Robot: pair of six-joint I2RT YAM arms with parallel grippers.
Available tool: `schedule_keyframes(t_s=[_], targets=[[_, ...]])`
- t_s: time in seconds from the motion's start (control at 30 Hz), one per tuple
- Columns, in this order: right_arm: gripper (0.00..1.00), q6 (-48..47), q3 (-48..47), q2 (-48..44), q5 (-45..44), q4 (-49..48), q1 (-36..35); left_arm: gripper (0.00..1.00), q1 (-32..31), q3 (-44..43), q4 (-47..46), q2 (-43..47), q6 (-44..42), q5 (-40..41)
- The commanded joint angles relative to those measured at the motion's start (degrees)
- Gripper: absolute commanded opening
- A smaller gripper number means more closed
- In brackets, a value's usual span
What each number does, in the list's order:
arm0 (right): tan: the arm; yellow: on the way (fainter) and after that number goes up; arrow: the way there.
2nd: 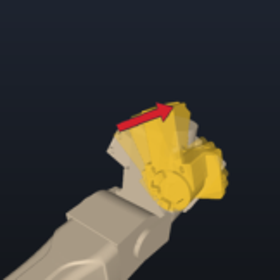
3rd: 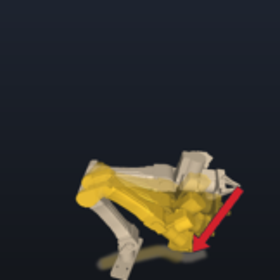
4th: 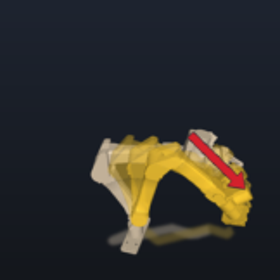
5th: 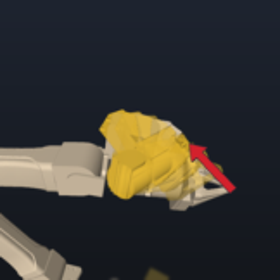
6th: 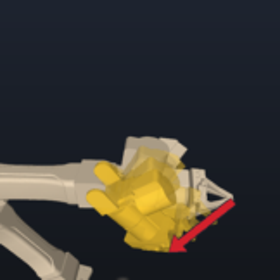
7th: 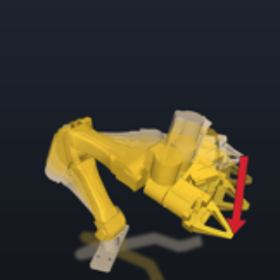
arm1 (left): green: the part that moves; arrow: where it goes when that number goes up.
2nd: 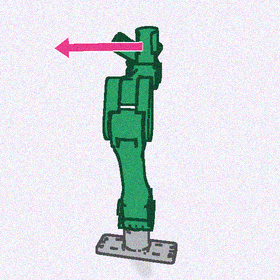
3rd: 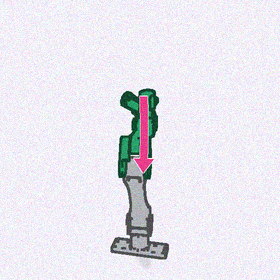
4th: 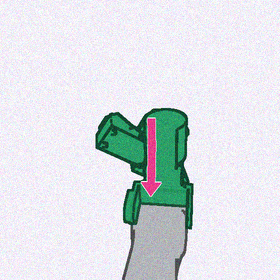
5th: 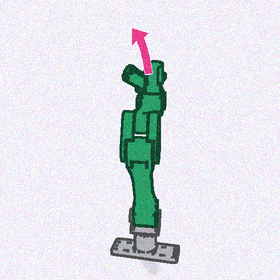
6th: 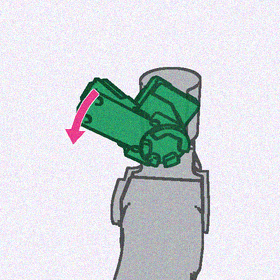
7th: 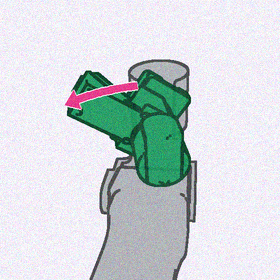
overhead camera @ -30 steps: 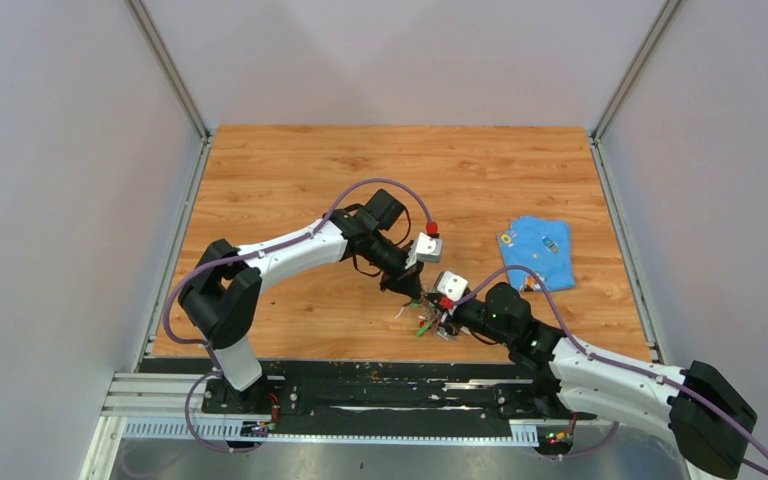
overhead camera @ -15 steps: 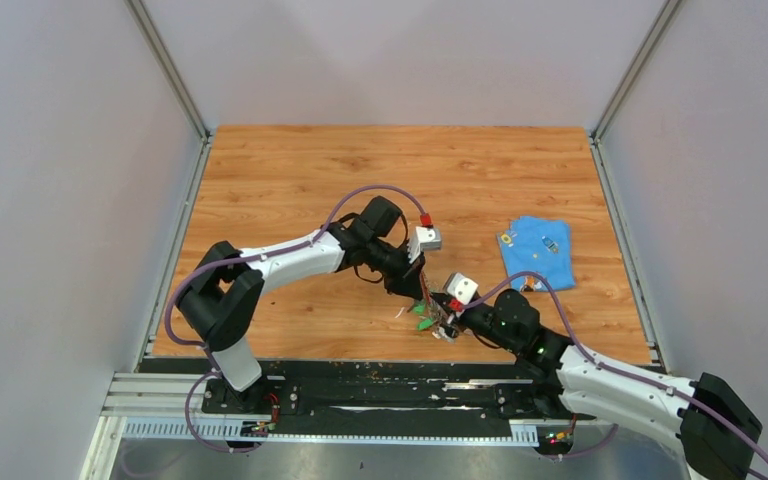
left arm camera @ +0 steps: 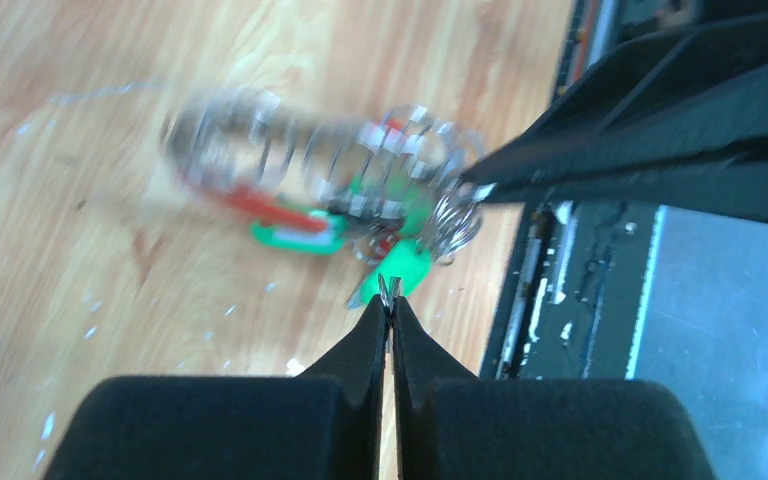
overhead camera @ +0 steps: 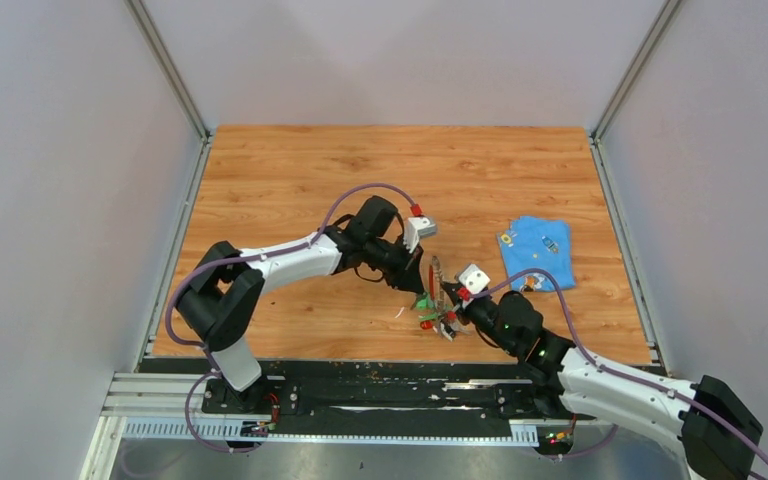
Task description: Remove the keys from the keyring
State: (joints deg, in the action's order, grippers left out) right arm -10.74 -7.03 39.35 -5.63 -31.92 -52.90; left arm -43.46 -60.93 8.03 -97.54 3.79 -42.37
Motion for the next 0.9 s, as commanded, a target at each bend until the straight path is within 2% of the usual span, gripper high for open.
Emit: schedule_keyframes(t_s=[0.0, 0.07, 0.13, 0.17, 0.23, 0.27, 0.3, 0.37, 0.4, 0.43, 0.6, 0.67, 0.7, 0.8, 0.87], targets=[[0.01, 5.31, -5.41, 3.02, -14.6, 2.72, -0.57, 0.0, 2.89, 2.39, 2.07, 2.77, 3.24, 10.97], [0.01, 9.27, -9.22, 7.14, -18.35, 6.04, 0.09, 0.0, 4.31, 3.39, 1.77, 3.99, 4.82, 16.56], [0.01, 13.72, -13.78, 11.14, -18.37, 10.65, 1.37, 0.01, 5.92, 4.09, 1.77, 5.09, 6.59, 23.46], [0.01, 16.1, -16.15, 13.06, -18.32, 12.74, 2.03, 0.06, 6.74, 4.22, 2.1, 5.6, 7.5, 27.06], [0.01, 18.98, -20.28, 16.68, -17.76, 16.32, 3.05, 0.08, 8.11, 4.31, 3.36, 6.66, 8.1, 32.73], [0.01, 19.53, -21.82, 17.99, -17.15, 17.08, 3.44, 0.13, 8.78, 4.3, 3.96, 7.23, 8.45, 35.02], [0.03, 20.12, -23.62, 19.09, -16.64, 18.03, 3.84, 0.23, 9.39, 4.18, 4.6, 7.76, 8.68, 36.69], [0.24, 22.29, -27.36, 21.06, -17.15, 21.8, 4.78, 0.53, 10.19, 4.02, 5.24, 9.05, 8.54, 39.48], [0.34, 23.86, -29.38, 21.9, -17.53, 24.15, 5.66, 0.86, 10.44, 3.86, 5.5, 9.83, 8.25, 40.78], [0.42, 25.27, -31.21, 22.77, -17.23, 26.48, 6.85, 0.98, 10.52, 3.89, 5.67, 11.1, 8.17, 42.02], [0.54, 29.03, -36.97, 24.08, -15.57, 34.67, 12.14, 1.0, 10.77, 3.36, 6.67, 15.47, 7.79, 46.18], [0.62, 29.7, -37.37, 23.29, -15.52, 35.73, 13.07, 1.0, 10.85, 2.84, 8.08, 17.01, 8.39, 47.86], [0.69, 30.11, -37.48, 22.97, -15.57, 36.11, 13.49, 1.0, 10.92, 2.69, 8.62, 17.74, 8.45, 48.12], [0.97, 31.15, -38.39, 21.98, -15.91, 38.03, 14.52, 1.0, 11.03, 2.07, 10.32, 19.92, 9.18, 49.01], [1.0, 31.72, -39.45, 21.68, -16.06, 39.64, 14.99, 1.0, 11.12, 1.4, 11.41, 21.01, 9.47, 49.09]])
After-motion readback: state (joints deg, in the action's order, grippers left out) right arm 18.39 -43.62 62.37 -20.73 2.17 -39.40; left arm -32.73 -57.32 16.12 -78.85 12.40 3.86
